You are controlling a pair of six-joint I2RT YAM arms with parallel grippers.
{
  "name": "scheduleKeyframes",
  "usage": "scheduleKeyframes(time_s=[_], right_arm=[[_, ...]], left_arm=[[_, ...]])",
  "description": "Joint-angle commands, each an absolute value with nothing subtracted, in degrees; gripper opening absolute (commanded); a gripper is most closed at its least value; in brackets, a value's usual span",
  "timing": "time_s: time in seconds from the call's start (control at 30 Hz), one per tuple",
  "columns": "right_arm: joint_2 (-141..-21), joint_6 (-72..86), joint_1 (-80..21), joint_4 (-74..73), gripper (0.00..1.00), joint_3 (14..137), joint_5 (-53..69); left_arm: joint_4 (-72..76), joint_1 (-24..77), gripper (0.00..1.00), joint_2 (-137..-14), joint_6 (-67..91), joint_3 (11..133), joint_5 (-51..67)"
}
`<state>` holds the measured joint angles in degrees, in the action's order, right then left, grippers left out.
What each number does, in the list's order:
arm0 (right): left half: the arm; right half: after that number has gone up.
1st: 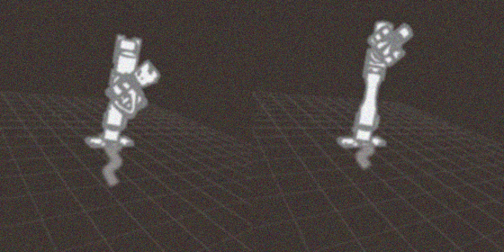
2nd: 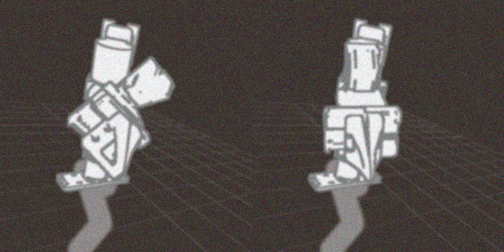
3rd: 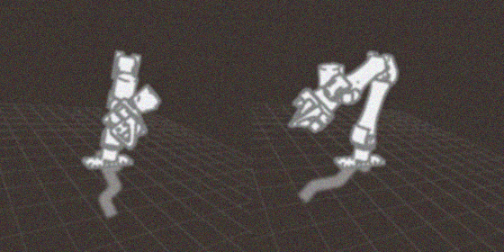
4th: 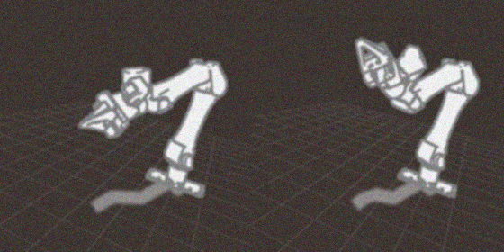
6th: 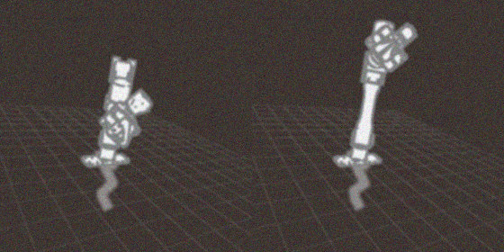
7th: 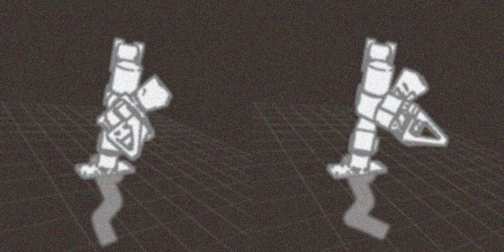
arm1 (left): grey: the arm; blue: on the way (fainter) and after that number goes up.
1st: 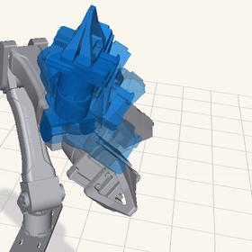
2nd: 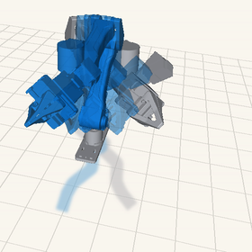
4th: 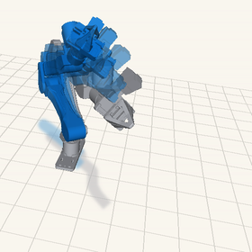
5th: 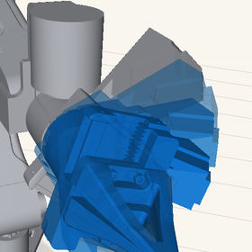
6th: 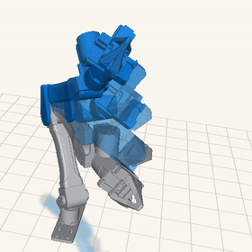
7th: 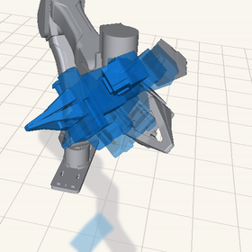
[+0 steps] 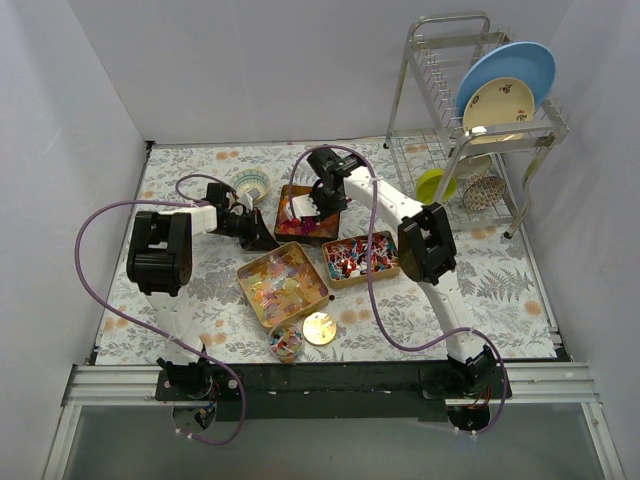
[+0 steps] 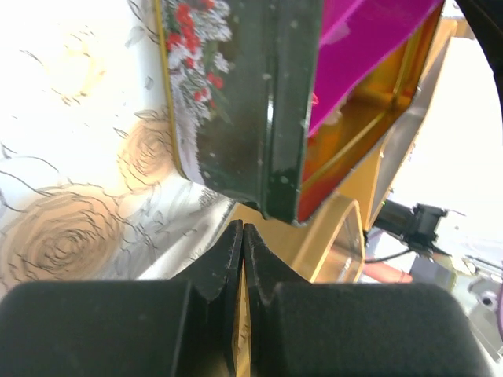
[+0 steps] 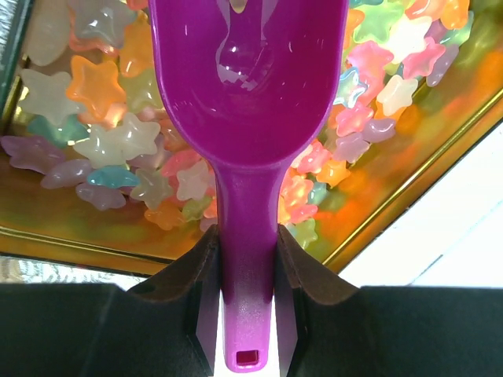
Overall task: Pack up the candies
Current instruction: Scoop the fake candies from the storage box.
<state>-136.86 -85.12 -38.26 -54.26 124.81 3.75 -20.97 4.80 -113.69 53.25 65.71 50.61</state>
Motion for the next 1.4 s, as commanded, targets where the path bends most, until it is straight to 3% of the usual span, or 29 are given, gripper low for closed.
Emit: scheduleKeyframes(time_s=[0.0,0.87,1.37], right_arm=[[-137.37,-83.76,-38.23,-63.63,0.01,123.05,15.02],[-135.88,-75.94,-32.08,-65.39,0.01,123.57,13.98],[-132.54,-67.94,-33.66,-51.94,0.01,117.25,-1.06]], left_arm=[[-24.78,4.05,0.00,-110.30,49.58,68.03,55.37],[-30.41,3.16,0.01,-108.63,45.88,69.26,58.27],[-29.53,3.16,0.02,-110.21,46.32,70.13,58.71]])
